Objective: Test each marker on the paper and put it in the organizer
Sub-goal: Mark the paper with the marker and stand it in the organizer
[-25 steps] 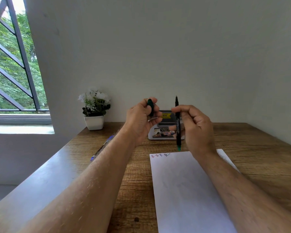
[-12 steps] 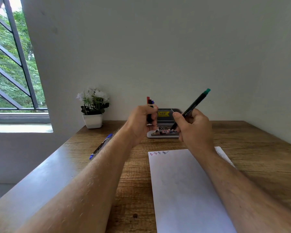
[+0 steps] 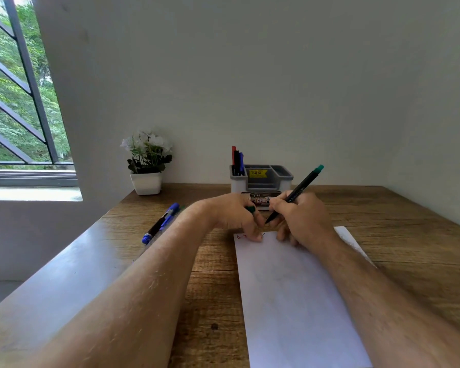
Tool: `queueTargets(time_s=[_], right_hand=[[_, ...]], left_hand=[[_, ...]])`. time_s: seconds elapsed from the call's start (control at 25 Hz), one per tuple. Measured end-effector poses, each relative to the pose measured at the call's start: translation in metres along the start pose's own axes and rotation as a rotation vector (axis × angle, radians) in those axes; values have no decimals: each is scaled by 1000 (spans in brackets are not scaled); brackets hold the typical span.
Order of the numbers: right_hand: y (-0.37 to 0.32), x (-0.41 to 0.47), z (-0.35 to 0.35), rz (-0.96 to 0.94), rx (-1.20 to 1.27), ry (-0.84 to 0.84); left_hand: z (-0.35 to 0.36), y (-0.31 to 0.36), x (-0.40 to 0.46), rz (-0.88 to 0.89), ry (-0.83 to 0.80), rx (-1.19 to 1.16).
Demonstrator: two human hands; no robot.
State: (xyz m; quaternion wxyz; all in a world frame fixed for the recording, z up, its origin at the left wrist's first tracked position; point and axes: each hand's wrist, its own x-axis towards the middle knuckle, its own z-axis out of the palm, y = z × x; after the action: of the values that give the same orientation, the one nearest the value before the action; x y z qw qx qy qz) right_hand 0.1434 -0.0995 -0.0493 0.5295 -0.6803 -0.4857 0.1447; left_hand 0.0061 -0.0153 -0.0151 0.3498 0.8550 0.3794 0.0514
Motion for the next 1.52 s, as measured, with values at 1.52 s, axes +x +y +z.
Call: queueTargets(time_s=[1.52], right_hand=[[2,-4,-1,-53,-232,-106]], left_hand=[[2,-11,22,-72,-87,186]])
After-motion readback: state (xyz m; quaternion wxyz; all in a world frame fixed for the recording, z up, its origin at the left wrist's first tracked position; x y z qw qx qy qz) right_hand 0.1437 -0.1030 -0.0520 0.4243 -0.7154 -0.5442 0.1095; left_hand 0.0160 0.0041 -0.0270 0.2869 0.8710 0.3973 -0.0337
